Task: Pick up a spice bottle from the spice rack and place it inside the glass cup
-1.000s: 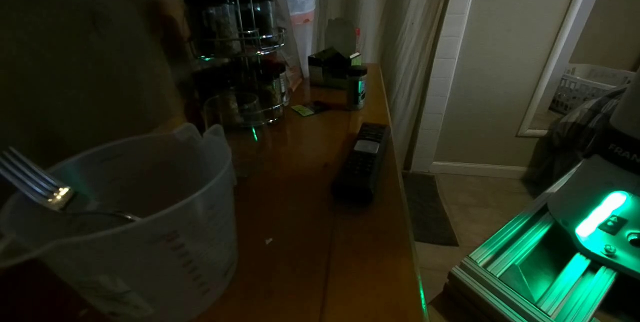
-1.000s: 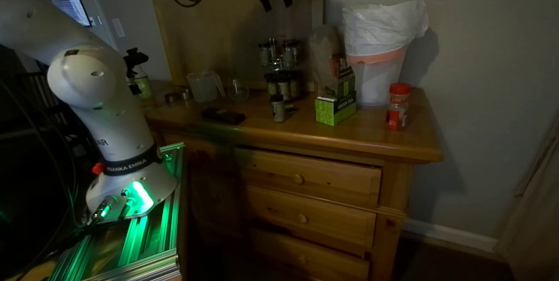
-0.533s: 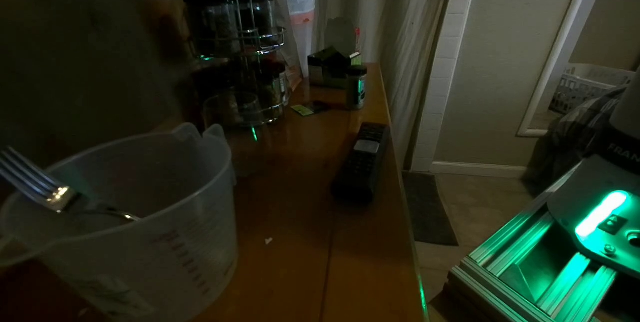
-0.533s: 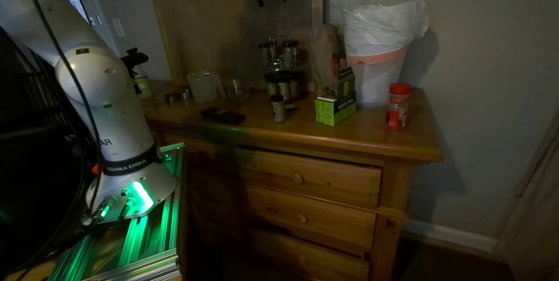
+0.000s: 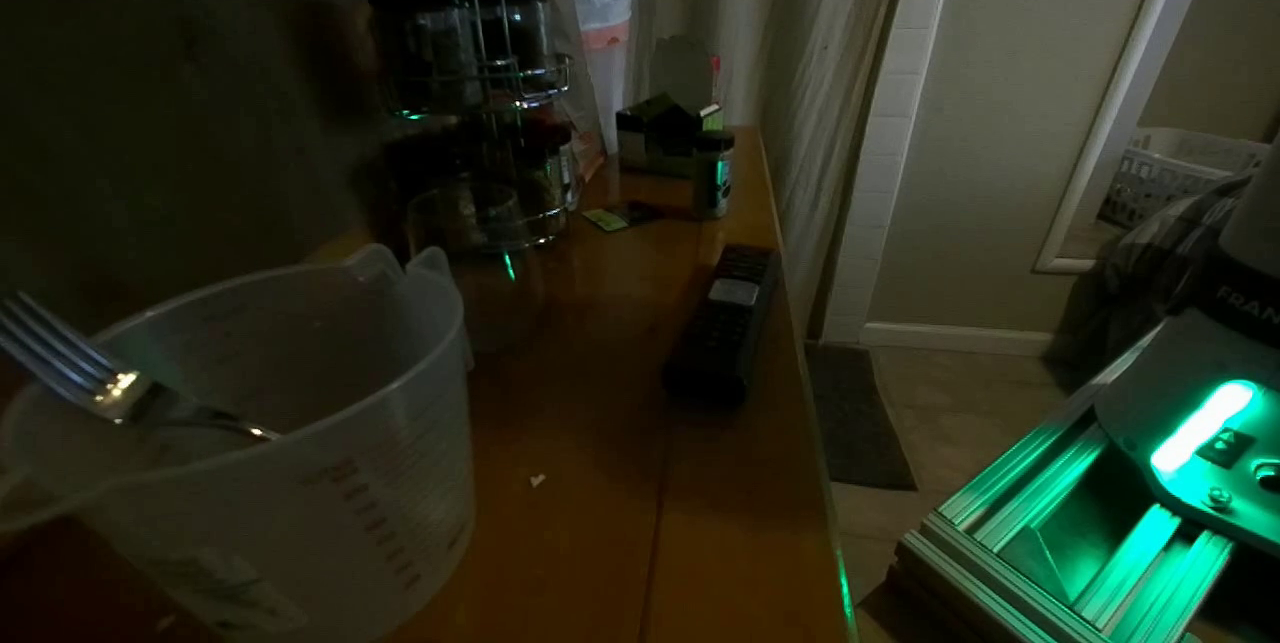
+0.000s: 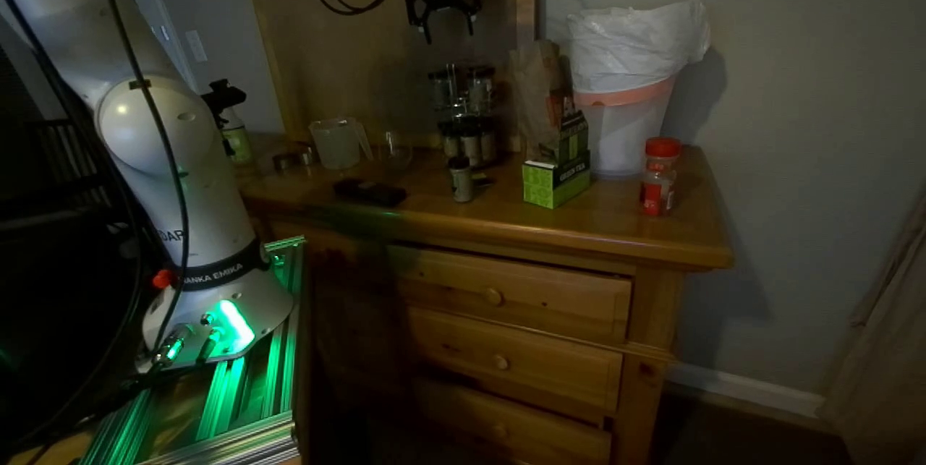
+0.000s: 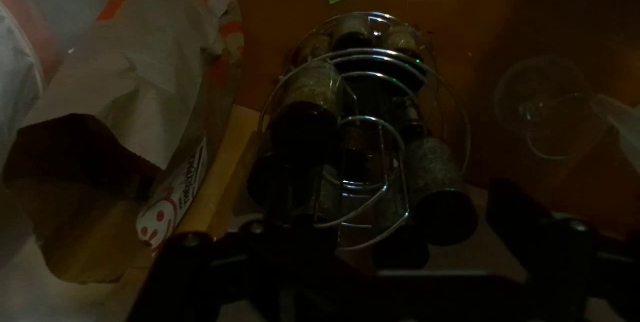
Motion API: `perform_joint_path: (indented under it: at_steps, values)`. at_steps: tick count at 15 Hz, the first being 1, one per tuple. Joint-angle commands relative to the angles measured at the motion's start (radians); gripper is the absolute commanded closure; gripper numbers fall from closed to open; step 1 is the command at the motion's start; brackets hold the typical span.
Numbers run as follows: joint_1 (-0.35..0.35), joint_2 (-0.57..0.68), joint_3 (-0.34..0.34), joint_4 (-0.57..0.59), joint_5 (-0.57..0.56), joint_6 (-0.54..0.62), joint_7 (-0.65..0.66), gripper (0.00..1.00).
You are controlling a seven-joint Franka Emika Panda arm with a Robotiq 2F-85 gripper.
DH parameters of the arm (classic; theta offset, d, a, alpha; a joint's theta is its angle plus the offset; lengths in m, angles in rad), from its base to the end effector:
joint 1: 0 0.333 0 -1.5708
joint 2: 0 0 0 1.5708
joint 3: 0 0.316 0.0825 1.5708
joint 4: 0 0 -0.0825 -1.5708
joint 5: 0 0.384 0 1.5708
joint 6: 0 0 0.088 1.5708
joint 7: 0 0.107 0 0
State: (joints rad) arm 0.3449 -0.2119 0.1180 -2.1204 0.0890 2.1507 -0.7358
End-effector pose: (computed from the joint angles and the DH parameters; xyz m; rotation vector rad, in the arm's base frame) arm 0.4579 0.2365 0.5264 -2.5905 -1.6960 -0.3833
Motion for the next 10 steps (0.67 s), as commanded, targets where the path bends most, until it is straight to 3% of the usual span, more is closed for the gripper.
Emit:
perform_joint_path:
  at_steps: [1,7,10]
  values:
    - [-0.021,0.047,0.024,0.003,-0.004,0.037,-0.072,0.0]
    - [-0.063,0.136,0.059,0.019,-0.17,0.106,0.026,0.0]
    - [-0.069,0.166,0.066,0.028,-0.182,0.109,0.027,0.0]
